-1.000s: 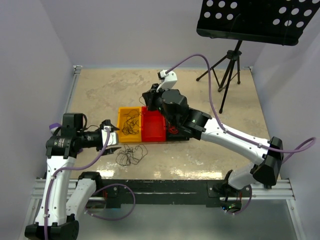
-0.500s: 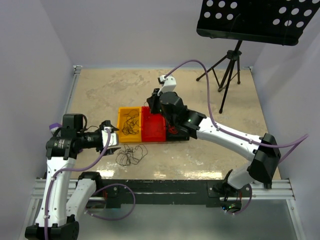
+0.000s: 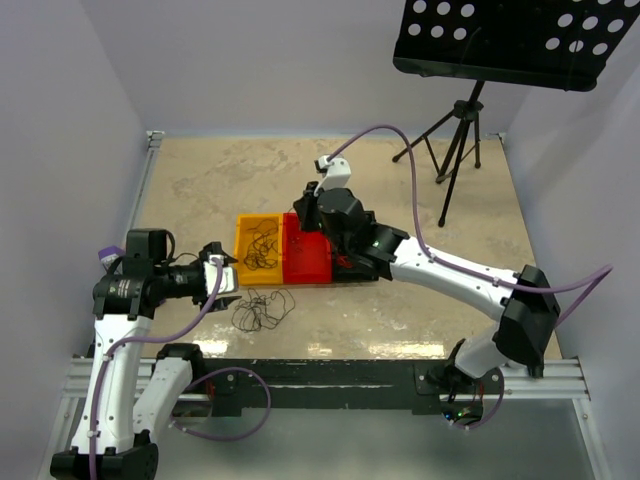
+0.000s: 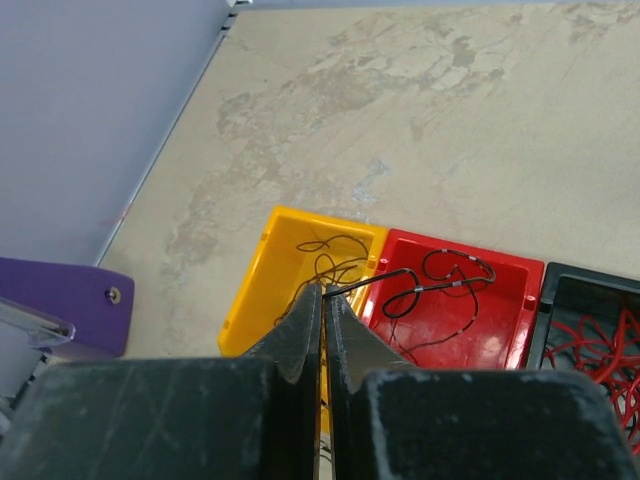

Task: Untangle the cables

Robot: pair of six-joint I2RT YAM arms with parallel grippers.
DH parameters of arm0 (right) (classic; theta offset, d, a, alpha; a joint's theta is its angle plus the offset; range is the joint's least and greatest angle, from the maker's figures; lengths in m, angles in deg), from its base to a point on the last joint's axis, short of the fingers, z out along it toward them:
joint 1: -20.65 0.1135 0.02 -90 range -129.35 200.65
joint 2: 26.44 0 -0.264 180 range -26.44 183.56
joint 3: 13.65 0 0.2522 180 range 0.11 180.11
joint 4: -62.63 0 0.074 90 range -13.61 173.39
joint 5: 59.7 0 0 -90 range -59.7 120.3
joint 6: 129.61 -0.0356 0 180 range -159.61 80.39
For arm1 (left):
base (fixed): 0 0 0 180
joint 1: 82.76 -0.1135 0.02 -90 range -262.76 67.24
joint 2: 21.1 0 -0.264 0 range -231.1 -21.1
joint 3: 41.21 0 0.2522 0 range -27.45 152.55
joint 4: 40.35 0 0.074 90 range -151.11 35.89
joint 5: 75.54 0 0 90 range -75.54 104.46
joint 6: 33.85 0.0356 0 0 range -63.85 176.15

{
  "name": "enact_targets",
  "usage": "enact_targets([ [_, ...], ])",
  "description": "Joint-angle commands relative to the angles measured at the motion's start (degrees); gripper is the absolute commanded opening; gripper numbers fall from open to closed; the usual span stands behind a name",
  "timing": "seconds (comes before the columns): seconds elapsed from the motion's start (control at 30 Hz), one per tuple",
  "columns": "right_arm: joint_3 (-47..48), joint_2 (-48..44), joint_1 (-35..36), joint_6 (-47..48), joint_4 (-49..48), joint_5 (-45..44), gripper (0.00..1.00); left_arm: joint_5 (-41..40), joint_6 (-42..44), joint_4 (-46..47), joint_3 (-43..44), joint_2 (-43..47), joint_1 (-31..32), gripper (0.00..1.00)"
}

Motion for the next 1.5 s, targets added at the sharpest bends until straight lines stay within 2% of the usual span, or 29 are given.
enact_targets([
  [0.0, -1.36, 1.96, -0.44, -0.34, -2.76, 0.43, 0.00, 0.78, 1.24, 1.44, -0.45, 0.47, -0.16, 0.77],
  [0.5, -1.81, 12.67, -0.97, 1.24, -3.38, -0.63, 0.00, 1.22, 2.38, 1.44, -1.16, 0.47, -0.25, 0.77],
  [0.73, 1.00, 21.82, -1.76, 0.98, -2.59, -2.12, 0.00, 0.17, -0.52, 3.11, -0.37, 0.29, -0.16, 0.79],
  [0.9, 1.35, 23.23, -1.76, 0.45, -2.68, -2.30, 0.00, -0.19, -1.49, 4.16, -0.80, 0.03, -0.16, 0.80],
  [0.93, 1.36, 23.06, -1.76, 0.36, -2.76, -2.13, 0.03, -0.19, -1.49, 4.16, -0.89, -0.06, -0.25, 0.80],
  [1.03, 1.71, 21.66, -1.76, 0.10, -2.24, -1.77, 0.32, -0.01, -1.58, 4.34, -1.15, -0.15, -0.16, 0.80],
  [1.1, 1.80, 20.25, -1.76, 0.01, -1.71, -1.42, 0.48, -0.27, -1.75, 4.78, -1.33, -0.15, -0.25, 0.81],
  [1.13, 1.88, 19.55, -1.76, -0.25, -1.36, -1.42, 0.52, -0.54, -2.36, 5.21, -1.51, -0.06, -0.16, 0.81],
  [1.33, 0.22, 13.31, -1.24, -1.75, -0.57, 0.51, 0.52, -1.77, -6.05, 8.64, -2.82, 0.38, -0.16, 0.81],
  [1.47, -3.12, 7.86, 3.06, -0.44, -1.35, 1.48, 0.51, -1.59, -5.71, 8.12, -3.53, -1.20, -0.16, 0.80],
])
